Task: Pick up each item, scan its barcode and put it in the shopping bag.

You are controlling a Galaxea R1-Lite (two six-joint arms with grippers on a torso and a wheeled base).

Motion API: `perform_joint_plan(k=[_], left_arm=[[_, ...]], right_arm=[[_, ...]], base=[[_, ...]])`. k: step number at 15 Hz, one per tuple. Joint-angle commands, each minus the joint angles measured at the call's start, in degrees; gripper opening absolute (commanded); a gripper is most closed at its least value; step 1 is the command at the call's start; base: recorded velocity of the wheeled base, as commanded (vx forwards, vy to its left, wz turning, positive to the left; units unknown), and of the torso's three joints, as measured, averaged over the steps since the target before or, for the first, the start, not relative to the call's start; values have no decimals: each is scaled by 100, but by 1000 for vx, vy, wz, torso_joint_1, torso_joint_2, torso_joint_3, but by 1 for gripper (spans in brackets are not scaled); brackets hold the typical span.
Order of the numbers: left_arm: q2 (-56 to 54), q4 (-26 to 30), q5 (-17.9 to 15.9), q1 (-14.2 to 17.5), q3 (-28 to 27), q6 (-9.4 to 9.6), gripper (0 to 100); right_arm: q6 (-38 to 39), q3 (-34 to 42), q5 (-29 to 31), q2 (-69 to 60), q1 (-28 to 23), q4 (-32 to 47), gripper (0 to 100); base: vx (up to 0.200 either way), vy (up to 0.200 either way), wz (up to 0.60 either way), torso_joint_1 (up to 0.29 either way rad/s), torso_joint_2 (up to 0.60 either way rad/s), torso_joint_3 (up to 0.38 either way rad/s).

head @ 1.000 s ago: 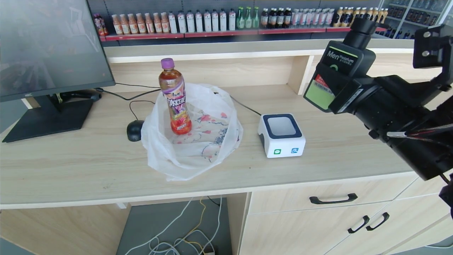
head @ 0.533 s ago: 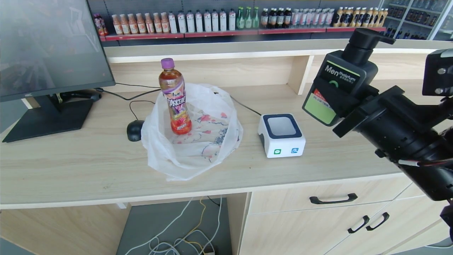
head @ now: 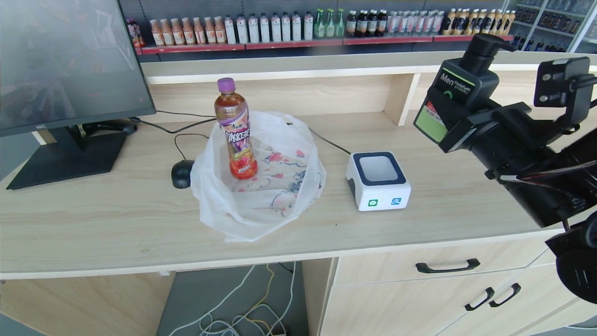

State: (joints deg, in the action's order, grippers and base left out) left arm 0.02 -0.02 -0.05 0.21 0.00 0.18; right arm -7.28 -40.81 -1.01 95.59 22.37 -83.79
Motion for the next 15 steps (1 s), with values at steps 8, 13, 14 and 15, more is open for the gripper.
perform_joint_plan(k=[8, 13, 14, 15], left_arm=[[-2, 2, 5, -3, 0, -9, 100], [-2, 2, 5, -3, 0, -1, 100], [-2, 2, 5, -3, 0, -1, 100], [-2, 2, 5, -3, 0, -1, 100]], right_arm=[[16, -102, 84, 426, 31, -68, 0], [25, -41, 84, 549, 39, -76, 0], [25, 21, 84, 540, 48, -76, 0], [25, 47, 84, 549, 83, -85, 0]], base=[[0, 200, 0, 4, 5, 2], [0, 160, 0, 5, 7, 5], [0, 0, 0, 0, 0, 0], [0, 0, 0, 0, 0, 0]])
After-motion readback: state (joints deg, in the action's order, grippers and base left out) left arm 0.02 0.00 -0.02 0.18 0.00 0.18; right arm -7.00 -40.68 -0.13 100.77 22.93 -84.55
